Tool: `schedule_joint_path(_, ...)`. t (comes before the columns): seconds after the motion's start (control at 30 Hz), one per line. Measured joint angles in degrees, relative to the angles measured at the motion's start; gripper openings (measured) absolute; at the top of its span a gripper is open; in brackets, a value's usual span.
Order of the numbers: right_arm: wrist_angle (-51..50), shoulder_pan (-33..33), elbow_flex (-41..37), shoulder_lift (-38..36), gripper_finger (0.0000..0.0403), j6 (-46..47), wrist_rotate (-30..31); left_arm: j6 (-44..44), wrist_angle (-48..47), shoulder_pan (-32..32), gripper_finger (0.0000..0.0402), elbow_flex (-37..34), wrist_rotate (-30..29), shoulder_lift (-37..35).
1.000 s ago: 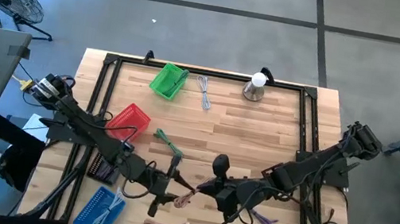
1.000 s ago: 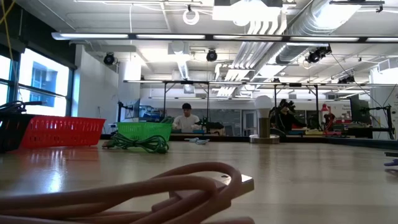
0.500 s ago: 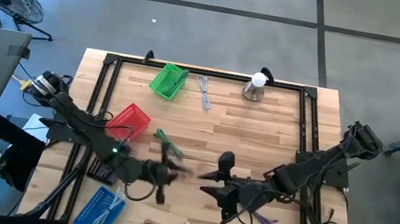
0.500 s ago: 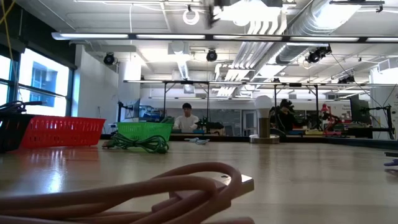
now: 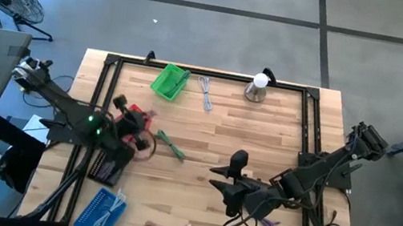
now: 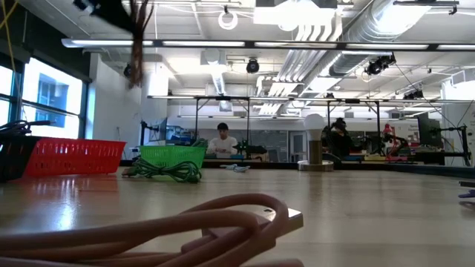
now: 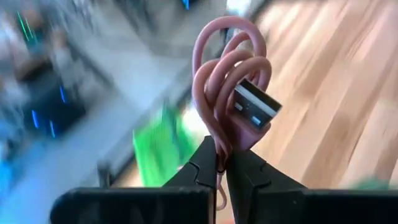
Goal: Pick & Place USB Port
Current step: Put the right pink charger cable into the red bin
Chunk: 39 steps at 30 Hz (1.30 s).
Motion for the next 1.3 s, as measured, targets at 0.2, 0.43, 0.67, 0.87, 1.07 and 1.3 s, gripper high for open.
schedule_joint_path(0.2,-1.74,-1.11,0.00,0.00,0.0148,1.17,-2.42,-16.49,-21.07,7.42,0.0007,-0.04,21.53,0.10)
schedule_joint_path(0.43,-1.86,-4.39,0.00,0.00,0.0142,2.44,-10.81,-17.24,-23.11,9.34,0.0007,-0.04,32.28,0.34)
schedule_joint_path(0.67,-2.57,-7.18,0.00,0.00,0.0142,5.35,-17.36,-17.19,-22.20,9.28,0.0007,-0.04,33.53,1.34)
schedule_joint_path(0.87,-2.89,-7.27,0.00,0.00,0.0143,6.53,-19.83,-15.21,-17.85,9.30,0.0007,-4.59,34.15,2.26)
schedule_joint_path(1.07,-2.90,-7.13,0.00,0.00,0.0143,6.72,-19.96,-17.36,-15.00,9.30,0.0007,-9.97,35.09,1.90)
schedule_joint_path(1.3,-2.50,-7.11,0.00,0.00,0.0142,6.95,-19.96,-16.60,-9.25,9.30,0.0007,-14.56,36.53,1.81)
